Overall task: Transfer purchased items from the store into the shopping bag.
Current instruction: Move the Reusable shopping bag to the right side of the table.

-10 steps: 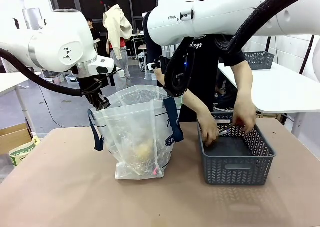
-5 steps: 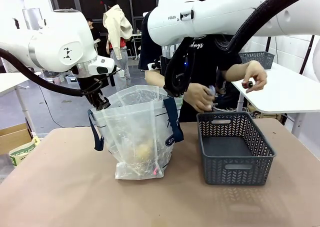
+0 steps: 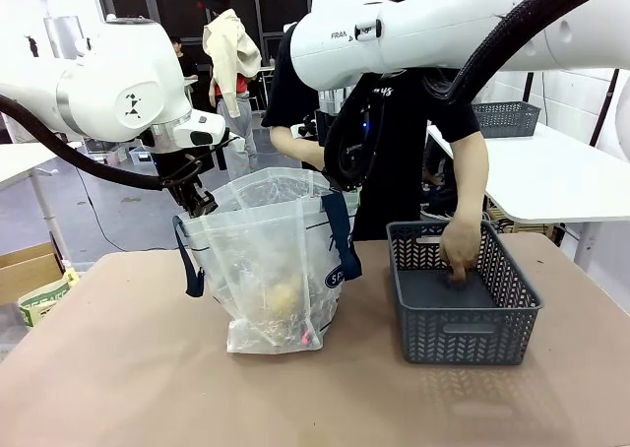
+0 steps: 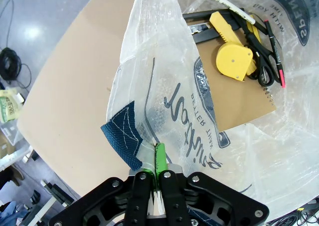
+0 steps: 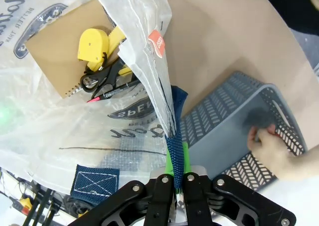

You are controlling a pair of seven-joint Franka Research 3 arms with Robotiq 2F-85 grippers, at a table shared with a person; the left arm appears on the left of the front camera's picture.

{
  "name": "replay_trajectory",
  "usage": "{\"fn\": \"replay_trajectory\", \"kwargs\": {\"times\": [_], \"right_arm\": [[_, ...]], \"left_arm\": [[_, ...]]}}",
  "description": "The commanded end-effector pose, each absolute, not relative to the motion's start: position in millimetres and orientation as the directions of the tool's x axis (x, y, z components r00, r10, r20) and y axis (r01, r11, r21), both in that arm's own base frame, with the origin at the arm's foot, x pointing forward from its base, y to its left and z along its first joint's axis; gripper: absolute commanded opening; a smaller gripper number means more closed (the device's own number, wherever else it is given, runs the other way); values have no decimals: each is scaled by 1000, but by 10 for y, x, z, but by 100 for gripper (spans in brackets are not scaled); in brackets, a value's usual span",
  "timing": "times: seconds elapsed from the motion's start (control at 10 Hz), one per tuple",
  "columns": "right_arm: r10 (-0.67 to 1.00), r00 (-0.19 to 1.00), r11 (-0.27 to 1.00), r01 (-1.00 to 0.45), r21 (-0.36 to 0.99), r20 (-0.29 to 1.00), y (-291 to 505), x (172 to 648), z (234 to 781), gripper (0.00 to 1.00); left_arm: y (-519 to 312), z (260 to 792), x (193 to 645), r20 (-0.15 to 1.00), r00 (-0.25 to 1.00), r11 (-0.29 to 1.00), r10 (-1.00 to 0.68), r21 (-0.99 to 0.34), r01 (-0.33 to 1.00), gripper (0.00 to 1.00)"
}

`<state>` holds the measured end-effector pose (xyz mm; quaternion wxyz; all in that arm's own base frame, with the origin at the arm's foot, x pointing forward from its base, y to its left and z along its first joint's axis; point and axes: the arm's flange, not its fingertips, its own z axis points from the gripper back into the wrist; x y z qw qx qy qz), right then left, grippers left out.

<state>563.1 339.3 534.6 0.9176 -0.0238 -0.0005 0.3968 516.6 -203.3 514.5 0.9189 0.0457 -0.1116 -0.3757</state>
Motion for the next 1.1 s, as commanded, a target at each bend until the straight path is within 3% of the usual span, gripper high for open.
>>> {"fn": "replay_trajectory", "kwargs": {"times": [0.0,1.0], "right_arm": [[724,690,689,-724,-43,-18,3382,5634,5352,0],[724,690,689,-724,-43,-18,3382,5634,5352,0]], "left_arm": [[-2021,5157,5171,175,700,722,-692,170,671,0],[-2021,5157,5171,175,700,722,-692,170,671,0]]}}
